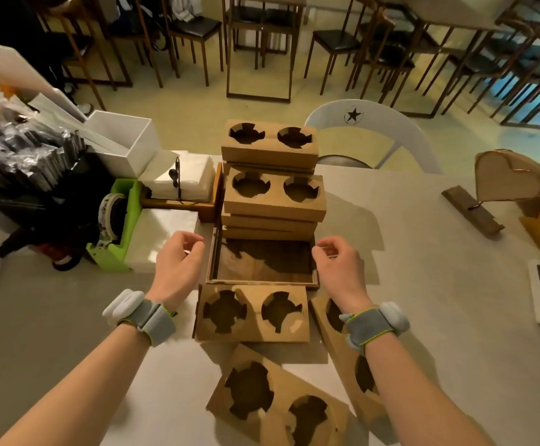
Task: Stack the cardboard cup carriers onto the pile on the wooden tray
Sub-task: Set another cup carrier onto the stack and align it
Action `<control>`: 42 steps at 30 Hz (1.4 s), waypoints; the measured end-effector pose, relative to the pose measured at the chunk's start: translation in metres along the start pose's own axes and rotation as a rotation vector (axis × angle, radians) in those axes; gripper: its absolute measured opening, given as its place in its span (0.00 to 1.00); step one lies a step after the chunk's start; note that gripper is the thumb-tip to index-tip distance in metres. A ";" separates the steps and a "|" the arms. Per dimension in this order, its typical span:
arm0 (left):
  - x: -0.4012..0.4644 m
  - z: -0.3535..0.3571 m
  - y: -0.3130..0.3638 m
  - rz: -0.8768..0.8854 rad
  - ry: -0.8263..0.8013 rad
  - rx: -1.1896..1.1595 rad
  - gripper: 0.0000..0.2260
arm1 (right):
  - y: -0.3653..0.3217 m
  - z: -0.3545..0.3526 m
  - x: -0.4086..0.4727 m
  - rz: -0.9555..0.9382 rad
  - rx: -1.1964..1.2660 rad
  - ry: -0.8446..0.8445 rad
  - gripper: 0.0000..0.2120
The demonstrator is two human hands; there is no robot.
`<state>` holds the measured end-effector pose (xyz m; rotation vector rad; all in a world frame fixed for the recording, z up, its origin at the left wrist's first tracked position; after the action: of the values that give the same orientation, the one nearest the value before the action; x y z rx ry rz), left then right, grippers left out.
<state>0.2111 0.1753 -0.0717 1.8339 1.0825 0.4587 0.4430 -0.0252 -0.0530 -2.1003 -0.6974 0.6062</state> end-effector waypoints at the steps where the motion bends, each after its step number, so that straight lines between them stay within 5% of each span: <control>1: -0.008 0.002 -0.006 -0.007 -0.021 0.017 0.05 | 0.002 0.006 -0.008 0.006 -0.017 -0.019 0.06; 15: -0.089 0.030 -0.052 -0.216 -0.217 -0.061 0.12 | 0.040 0.046 -0.093 0.106 -0.282 -0.120 0.07; 29: -0.057 -0.009 0.045 0.037 -0.149 -0.194 0.11 | -0.027 -0.013 -0.070 -0.080 -0.012 0.077 0.12; 42: 0.044 -0.014 0.109 0.092 -0.070 -0.181 0.14 | -0.075 -0.042 0.032 -0.189 0.098 0.021 0.14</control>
<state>0.2778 0.1990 0.0236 1.7315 0.8824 0.5253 0.4727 0.0108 0.0264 -1.9216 -0.8267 0.5032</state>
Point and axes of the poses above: each hand's wrist, its own x-axis towards the middle knuckle, its own z-axis out of the palm, y = z × x, the point moved 7 cm from there along x, towards the middle knuckle, and after that the axes turned 11 degrees about -y, right-handed, at the moved point
